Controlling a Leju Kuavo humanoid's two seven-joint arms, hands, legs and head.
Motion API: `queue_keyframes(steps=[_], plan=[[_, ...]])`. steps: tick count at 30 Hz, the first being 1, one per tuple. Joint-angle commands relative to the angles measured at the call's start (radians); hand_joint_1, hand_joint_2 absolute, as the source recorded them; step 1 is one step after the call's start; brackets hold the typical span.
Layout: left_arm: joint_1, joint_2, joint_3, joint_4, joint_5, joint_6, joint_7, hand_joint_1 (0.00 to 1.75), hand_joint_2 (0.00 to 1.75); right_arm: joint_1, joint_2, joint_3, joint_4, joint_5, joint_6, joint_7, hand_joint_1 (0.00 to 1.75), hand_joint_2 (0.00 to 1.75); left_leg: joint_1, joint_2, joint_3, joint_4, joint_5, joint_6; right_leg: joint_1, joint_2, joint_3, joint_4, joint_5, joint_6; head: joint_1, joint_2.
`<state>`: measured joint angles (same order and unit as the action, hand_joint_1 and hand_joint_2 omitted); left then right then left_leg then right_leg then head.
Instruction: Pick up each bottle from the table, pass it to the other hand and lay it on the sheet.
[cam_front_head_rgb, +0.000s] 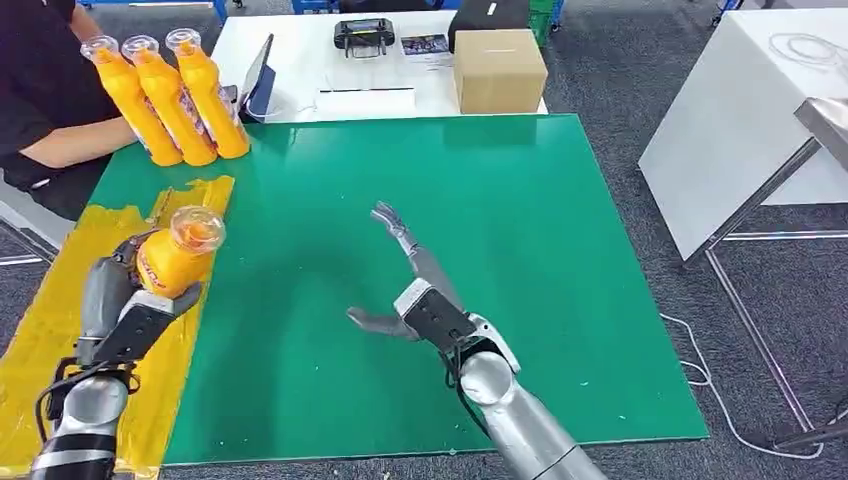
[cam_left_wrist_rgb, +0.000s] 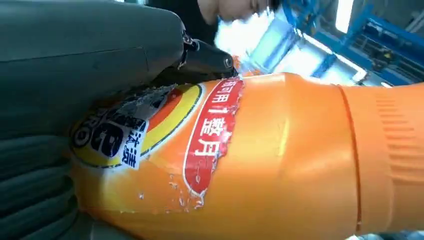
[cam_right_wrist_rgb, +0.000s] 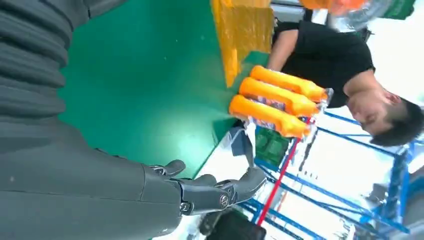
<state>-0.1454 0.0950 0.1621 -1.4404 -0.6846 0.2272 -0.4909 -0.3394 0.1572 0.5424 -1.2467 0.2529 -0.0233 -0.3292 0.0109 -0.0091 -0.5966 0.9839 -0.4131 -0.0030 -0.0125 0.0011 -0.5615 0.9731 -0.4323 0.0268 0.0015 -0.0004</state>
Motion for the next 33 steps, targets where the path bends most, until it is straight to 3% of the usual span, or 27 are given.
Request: queue_keyframes(steps=[1,6,14,22,25,26,33], plan=[[-0.020,0.151,0.068,0.344,-0.384,0.202,0.066,1.75,1.75,-0.011,-0.083,-0.004,-0.106,-0.052,0.027,-0.040,0.00,1.75,0.000,0.005,0.008,-0.002,-0.003,0.000,0.000,0.004,0.007,-0.002,-0.001,-0.001,0.000,0.000],[-0.040,0.165,0.031,0.445,-0.511,0.219,0.120,1.75,1.75,-0.025,-0.080,0.009,-0.097,-0.057,0.030,-0.039,0.00,1.75,0.000,0.002,0.005,-0.002,-0.001,0.000,0.000,0.001,0.005,-0.002,-0.001,-0.001,0.000,0.000],[-0.067,0.155,-0.048,0.629,-0.512,0.111,0.084,1.75,1.75,-0.042,-0.072,0.021,-0.077,-0.061,0.035,-0.038,0.00,1.75,-0.001,0.001,0.005,-0.001,-0.001,0.001,0.000,0.000,0.004,-0.001,-0.001,-0.001,0.000,0.000],[-0.046,0.155,-0.058,0.643,-0.477,0.105,0.049,1.75,1.75,-0.045,-0.071,0.025,-0.070,-0.063,0.037,-0.038,0.00,1.75,-0.002,0.001,0.006,-0.002,-0.001,0.000,-0.001,0.001,0.006,-0.001,-0.001,-0.001,0.000,0.000],[-0.016,0.160,-0.062,0.598,-0.396,0.039,-0.019,1.75,1.75,-0.049,-0.070,0.026,-0.065,-0.064,0.041,-0.037,0.00,1.75,-0.001,0.002,0.009,-0.002,-0.001,0.000,-0.001,0.003,0.008,-0.002,0.000,-0.001,0.000,0.000],[-0.005,0.162,-0.064,0.584,-0.391,0.038,-0.026,0.00,0.00,-0.052,-0.068,0.027,-0.062,-0.065,0.043,-0.037,0.00,1.75,-0.001,0.003,0.009,-0.002,-0.001,0.000,-0.001,0.003,0.009,-0.001,0.000,-0.001,0.000,0.000],[0.073,0.168,-0.056,0.450,-0.289,-0.022,-0.126,0.00,0.00,-0.071,-0.062,0.029,-0.036,-0.067,0.056,-0.038,0.00,1.75,-0.001,0.004,0.013,-0.002,-0.002,0.000,-0.001,0.005,0.013,-0.002,-0.001,-0.001,0.000,0.000]])
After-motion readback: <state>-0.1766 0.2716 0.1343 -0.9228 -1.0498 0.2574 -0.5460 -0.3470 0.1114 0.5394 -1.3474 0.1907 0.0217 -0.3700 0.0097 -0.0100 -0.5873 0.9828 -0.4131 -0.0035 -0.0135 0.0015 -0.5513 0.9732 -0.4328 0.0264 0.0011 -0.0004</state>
